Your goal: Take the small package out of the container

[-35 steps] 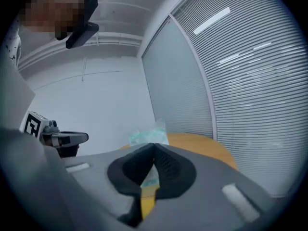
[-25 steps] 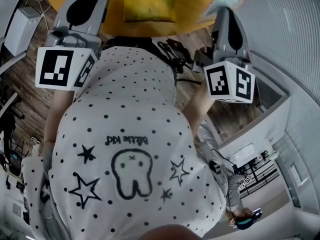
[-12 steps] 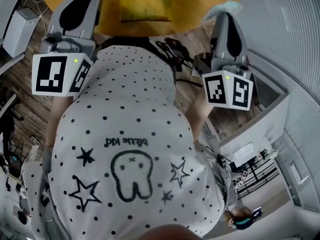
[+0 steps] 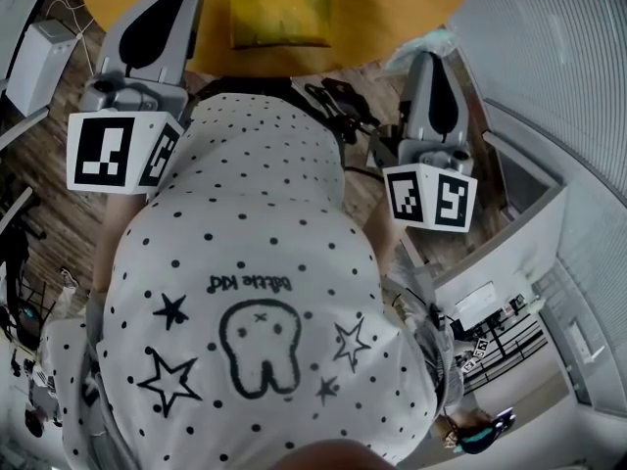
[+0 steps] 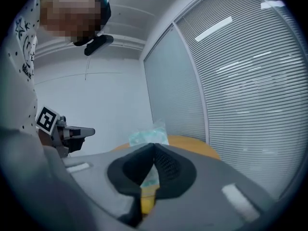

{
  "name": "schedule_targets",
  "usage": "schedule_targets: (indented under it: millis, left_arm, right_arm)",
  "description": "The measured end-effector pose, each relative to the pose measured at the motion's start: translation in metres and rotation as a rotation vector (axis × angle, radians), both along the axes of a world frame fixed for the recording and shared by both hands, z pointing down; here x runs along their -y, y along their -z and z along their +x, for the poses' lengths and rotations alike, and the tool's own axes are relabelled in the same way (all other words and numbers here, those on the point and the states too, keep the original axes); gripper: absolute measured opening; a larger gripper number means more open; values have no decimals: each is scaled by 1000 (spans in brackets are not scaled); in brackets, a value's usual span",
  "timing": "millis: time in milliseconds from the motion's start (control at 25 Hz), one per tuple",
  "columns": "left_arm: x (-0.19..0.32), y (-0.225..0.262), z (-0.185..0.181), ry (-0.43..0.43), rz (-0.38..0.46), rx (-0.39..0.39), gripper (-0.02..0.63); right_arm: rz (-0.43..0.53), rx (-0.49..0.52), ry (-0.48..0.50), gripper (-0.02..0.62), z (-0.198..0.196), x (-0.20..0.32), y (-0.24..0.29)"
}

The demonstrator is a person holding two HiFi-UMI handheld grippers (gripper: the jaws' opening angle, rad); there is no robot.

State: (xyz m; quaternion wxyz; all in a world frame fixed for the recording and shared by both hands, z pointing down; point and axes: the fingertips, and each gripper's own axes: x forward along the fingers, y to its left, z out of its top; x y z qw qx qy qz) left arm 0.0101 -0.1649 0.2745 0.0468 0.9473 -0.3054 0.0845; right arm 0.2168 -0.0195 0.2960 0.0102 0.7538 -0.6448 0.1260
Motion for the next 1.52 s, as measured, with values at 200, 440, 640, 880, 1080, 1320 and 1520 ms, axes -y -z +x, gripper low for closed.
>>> schedule_targets:
  millis: [200, 440, 640, 880, 1080, 1320, 1520]
  left_arm:
    - [0, -2, -4, 8, -2, -5, 3]
    - [-1, -6, -4, 11, -5, -5, 3]
    - [3, -5, -9, 36, -3, -4, 3]
    - [0, -6, -7, 30, -7, -8, 3]
    - [1, -8, -6, 17, -9, 3, 3]
    - [1, -10, -6, 12, -12, 5, 3]
    - [0, -10, -5, 6, -11, 3, 3]
  right_arm:
    - [12, -2, 25, 5, -12, -4, -5]
    - [9, -15, 49, 5, -19, -7, -17]
    - [0, 2, 74, 5, -23, -6, -31]
    - [-4, 12, 65, 5, -22, -3, -34]
    - [-7, 8, 63, 5, -21, 0, -34]
    - [-10, -2, 56, 5, -19, -3, -33]
    - [-14, -4, 63, 5, -20, -2, -35]
